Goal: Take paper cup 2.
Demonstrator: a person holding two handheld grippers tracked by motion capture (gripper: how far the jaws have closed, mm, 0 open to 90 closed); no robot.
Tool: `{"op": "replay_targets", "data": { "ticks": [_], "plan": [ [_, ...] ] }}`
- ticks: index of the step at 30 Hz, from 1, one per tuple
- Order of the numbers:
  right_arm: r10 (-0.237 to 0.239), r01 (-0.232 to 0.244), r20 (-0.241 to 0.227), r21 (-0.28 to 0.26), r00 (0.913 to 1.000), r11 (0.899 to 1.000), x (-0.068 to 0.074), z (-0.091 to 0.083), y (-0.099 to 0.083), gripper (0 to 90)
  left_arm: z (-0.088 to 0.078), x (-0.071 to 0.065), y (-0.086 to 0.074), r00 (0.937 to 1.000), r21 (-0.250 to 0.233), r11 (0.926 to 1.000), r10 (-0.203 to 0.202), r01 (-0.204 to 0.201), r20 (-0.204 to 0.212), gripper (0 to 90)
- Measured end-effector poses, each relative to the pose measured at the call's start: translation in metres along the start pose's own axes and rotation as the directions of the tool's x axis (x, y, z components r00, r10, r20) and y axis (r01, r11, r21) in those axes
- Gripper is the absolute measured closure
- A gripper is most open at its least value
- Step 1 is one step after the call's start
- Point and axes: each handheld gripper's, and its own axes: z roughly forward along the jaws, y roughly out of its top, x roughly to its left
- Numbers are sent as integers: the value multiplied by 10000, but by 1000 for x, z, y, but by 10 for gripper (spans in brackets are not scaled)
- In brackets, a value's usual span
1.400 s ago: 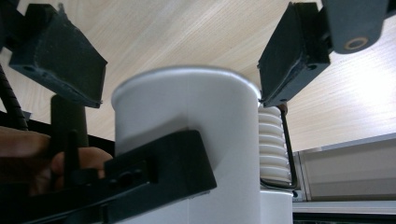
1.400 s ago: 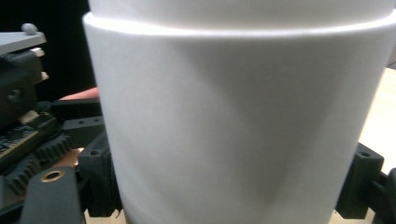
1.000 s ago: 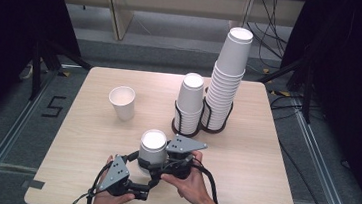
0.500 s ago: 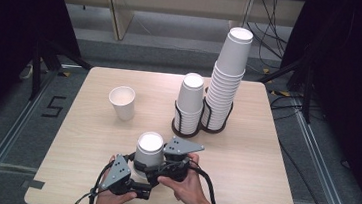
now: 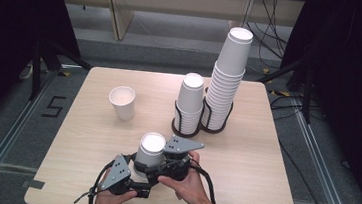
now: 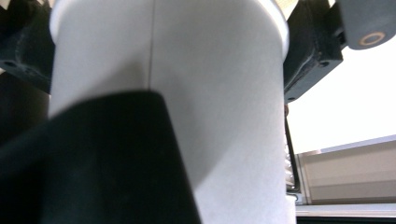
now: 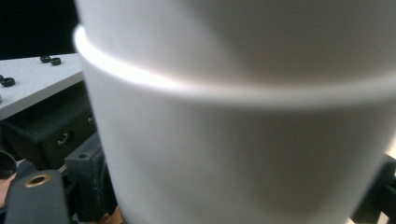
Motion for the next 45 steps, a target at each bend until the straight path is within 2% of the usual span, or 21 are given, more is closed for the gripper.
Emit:
{"op": "replay_targets", "data": {
  "ticks": [2,4,5,6,7,8,12,14,16,17,21,25,26,27,28,29,30,40,41,44,45],
  "plan": [
    [-386,386,12,-75,9993,9992,-2,-1,3,129,-1,0,0,9999,64,9999,144,-144,51,98],
    [-126,126,39,-1,9999,9999,-1,-5,6,140,0,1,-1,9993,105,9993,345,-347,141,104],
    [-189,189,39,-8,9998,9998,-2,-8,8,145,0,1,-2,9992,139,9992,376,-378,154,105],
    [-182,182,-3,-66,9998,9998,-2,-9,10,158,-1,2,-2,9975,267,9971,705,-708,103,107],
    [-217,218,79,-146,9997,9997,-3,-13,13,158,0,3,-2,9967,228,9966,794,-798,163,110],
    [-15,15,139,0,9999,10000,-2,-16,15,161,0,3,-2,9966,411,9959,804,-810,175,110],
    [-182,180,169,121,9997,9998,-6,-25,23,198,0,6,-3,9952,664,9932,946,-961,262,112],
    [-65,64,7,251,10000,9997,-8,-28,25,213,0,6,-4,9933,775,9906,1108,-1132,336,113],
    [-171,170,12,376,9999,9991,-12,-31,24,220,1,5,-5,9921,696,9902,1181,-1209,432,113],
    [-38,41,-56,454,10000,9990,-12,-32,24,224,0,5,-5,9913,898,9877,1246,-1281,435,113],
    [426,-406,-324,592,9986,9974,-15,-33,22,239,2,4,-6,9926,784,9905,1093,-1133,535,85],
    [909,-893,-458,350,9948,9954,-17,-36,23,248,1,5,-6,9935,133,9949,987,-996,565,39],
    [874,-867,-453,187,9951,9961,-18,-36,23,249,-1,5,-5,9926,132,9938,1095,-1103,523,35],
    [1242,-1234,-411,225,9914,9921,-16,-38,24,249,1,4,-6,9933,-213,9945,1038,-1028,517,32],
    [1250,-1245,-405,145,9913,9921,-17,-38,24,249,-1,4,-5,9930,-81,9940,1093,-1090,448,31],
    [1413,-1410,-494,101,9887,9900,-17,-39,24,250,-2,4,-5,9931,-159,9939,1095,-1089,419,30],
    [1261,-1263,-568,10,9904,9920,-19,-38,24,250,-1,4,-5,9933,-402,9936,1076,-1059,417,30],
    [2002,-2016,-819,-92,9763,9794,-25,-39,19,251,-3,5,-4,9918,-451,9917,1224,-1207,356,27],
    [2037,-2053,-868,-103,9752,9786,-25,-39,19,250,-2,5,-4,9916,-701,9904,1226,-1196,409,27],
    [2078,-2095,-928,-83,9738,9778,-26,-38,18,251,-4,4,-3,9913,-582,9907,1254,-1230,393,24],
    [2257,-2267,-872,-19,9703,9740,-25,-38,17,251,-4,4,-3,9908,-580,9902,1297,-1273,384,24]
  ]
}}
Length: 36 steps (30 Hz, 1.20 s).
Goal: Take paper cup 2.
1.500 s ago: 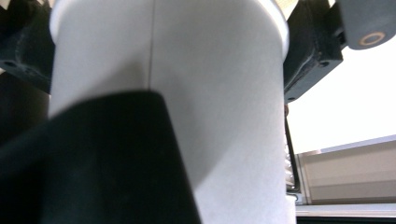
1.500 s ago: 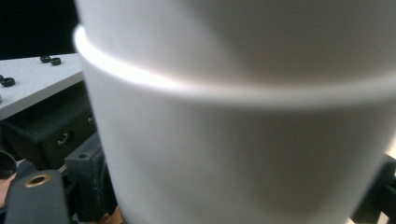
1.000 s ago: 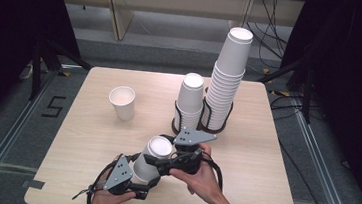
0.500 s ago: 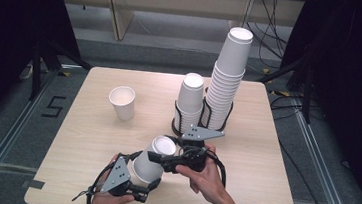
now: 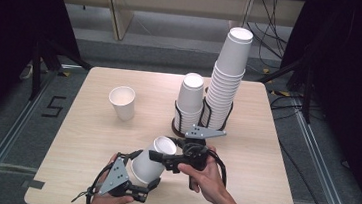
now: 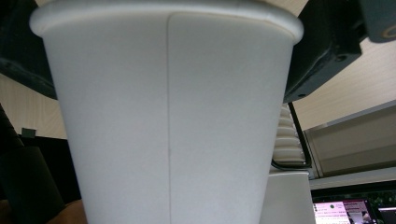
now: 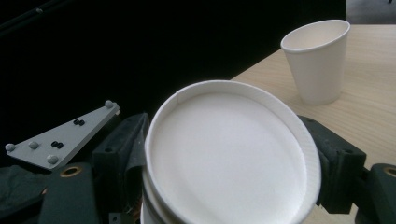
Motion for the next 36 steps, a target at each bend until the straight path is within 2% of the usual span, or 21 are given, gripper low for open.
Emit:
{"op": "replay_targets", "data": {
  "ticks": [5,6,8,12,14,16,17,22,24,26,28,29,30,31,32,33,34,36],
  "plan": [
    [84,-84,-23,16,10000,10000,0,-1,0,248,-1,1,1,10000,85,10000,-34,34,52,60],
    [-83,83,-76,-32,9999,10000,-1,0,0,247,-1,1,2,10000,134,9999,10,-10,34,72],
    [-51,51,-54,-35,10000,10000,-2,0,1,241,0,1,1,9999,-4,10000,-66,66,119,97],
    [-28,27,71,145,10000,9999,-2,-1,2,231,0,2,3,9998,244,9997,19,-23,176,128],
    [-461,459,75,239,9989,9987,-3,-1,3,218,-1,2,5,9995,616,9977,253,-265,215,134],
    [-486,474,245,495,9985,9976,-1,-3,4,205,-2,3,4,9990,803,9963,271,-300,362,137],
    [-986,966,328,568,9946,9937,-3,-3,5,193,-2,4,4,9988,919,9955,205,-246,453,138],
    [-1483,1419,440,1249,9880,9820,-3,-6,6,159,-4,7,5,9974,1259,9914,277,-360,672,148],
    [-1993,1899,558,1409,9784,9716,-3,-8,7,159,-5,9,6,9970,1542,9868,397,-496,669,153],
    [-2101,1978,619,1634,9757,9665,-1,-10,8,158,-7,11,7,9962,1916,9799,419,-560,766,158],
    [-2418,2244,726,1914,9676,9555,1,-13,9,158,-7,12,6,9951,2214,9733,409,-601,901,162],
    [-2383,2215,629,2013,9692,9542,3,-14,9,158,-7,13,6,9939,2380,9689,444,-676,1014,163],
    [-2584,2362,753,2238,9631,9456,3,-15,10,158,-6,12,5,9933,2426,9675,467,-712,1054,165],
    [-2987,2756,708,2316,9517,9330,3,-16,10,159,-5,12,5,9930,2516,9655,391,-663,1116,165],
    [-3175,2926,686,2447,9458,9244,4,-16,11,159,-4,12,4,9898,2621,9618,438,-785,1357,165],
    [-3427,3143,740,2560,9365,9141,5,-16,11,159,-5,10,4,9894,2732,9579,518,-876,1356,167],
    [-3628,3339,618,2734,9298,9021,6,-17,12,159,-4,10,4,9877,2836,9544,522,-928,1474,167],
    [-3911,3571,604,2994,9184,8848,7,-18,12,160,-4,9,5,9840,2980,9478,656,-1134,1659,169]
  ]
}}
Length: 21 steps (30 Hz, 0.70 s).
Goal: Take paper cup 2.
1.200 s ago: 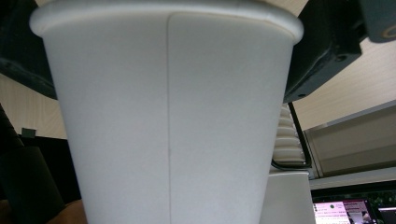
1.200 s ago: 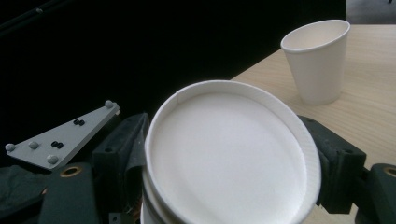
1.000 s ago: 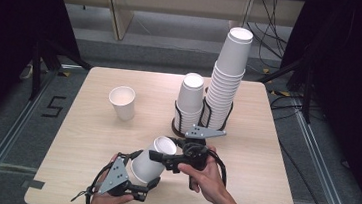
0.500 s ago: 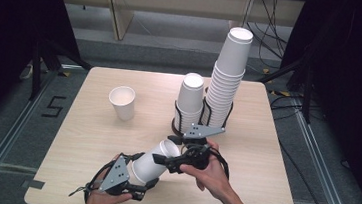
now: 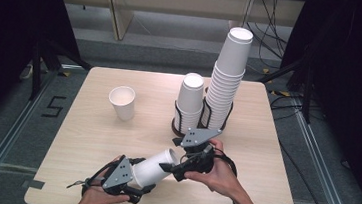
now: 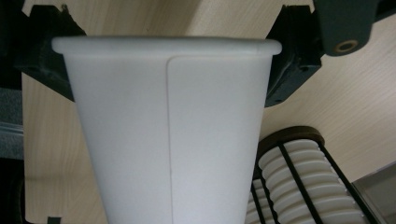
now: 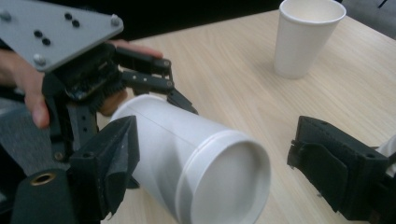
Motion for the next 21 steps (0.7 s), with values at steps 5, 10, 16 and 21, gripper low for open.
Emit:
{"op": "replay_targets", "data": {
  "ticks": [5,10,16,21],
  "plan": [
    [-876,914,-433,945,9952,9913,4,-3,-1,159,1,-3,0,9991,341,9988,349,-356,220,174],
    [-1906,2037,-898,1720,9776,9638,10,3,-4,163,1,-5,3,9954,557,9950,799,-828,526,174],
    [-2632,2889,-1316,2492,9557,9244,19,12,-7,159,1,-8,4,9890,862,9880,1211,-1284,844,173],
    [-3499,3889,-1731,3304,9207,8600,27,24,-12,161,4,-14,4,9807,1012,9799,1603,-1717,1117,173]
  ]
}}
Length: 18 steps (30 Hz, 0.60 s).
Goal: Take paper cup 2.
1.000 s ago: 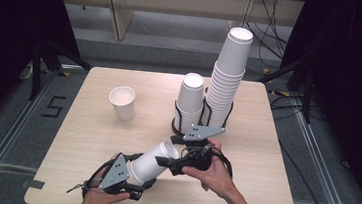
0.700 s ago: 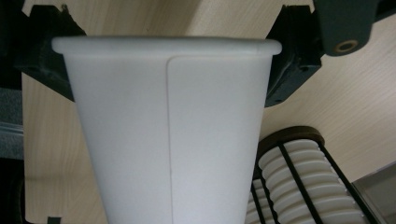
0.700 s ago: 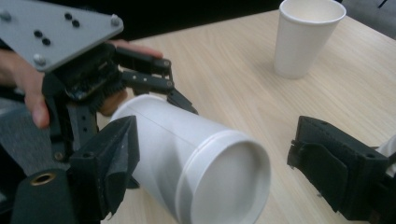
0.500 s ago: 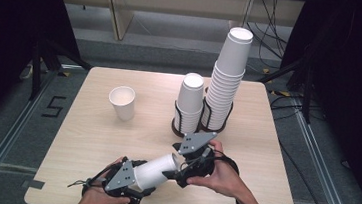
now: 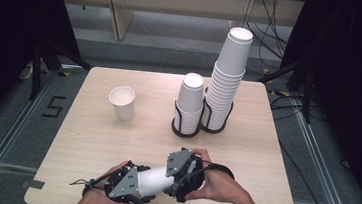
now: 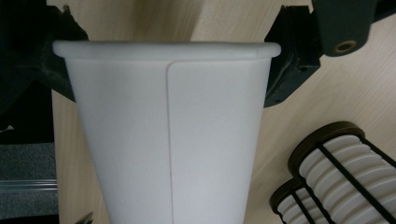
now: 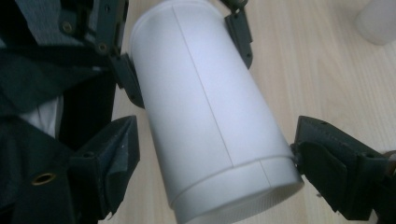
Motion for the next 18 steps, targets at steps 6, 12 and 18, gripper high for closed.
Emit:
{"op": "replay_targets", "data": {
  "ticks": [6,12,18],
  "plan": [
    [-759,731,170,1285,9970,9890,9,12,2,160,-1,-2,3,9992,132,9993,338,-341,231,176],
    [-1393,1382,-45,1610,9902,9772,10,21,2,213,-1,-3,3,9982,-6,9990,448,-448,407,172],
    [-1276,1283,-141,1419,9917,9815,6,15,-4,232,-3,2,-3,9996,-1257,9918,-197,221,198,82]
  ]
}}
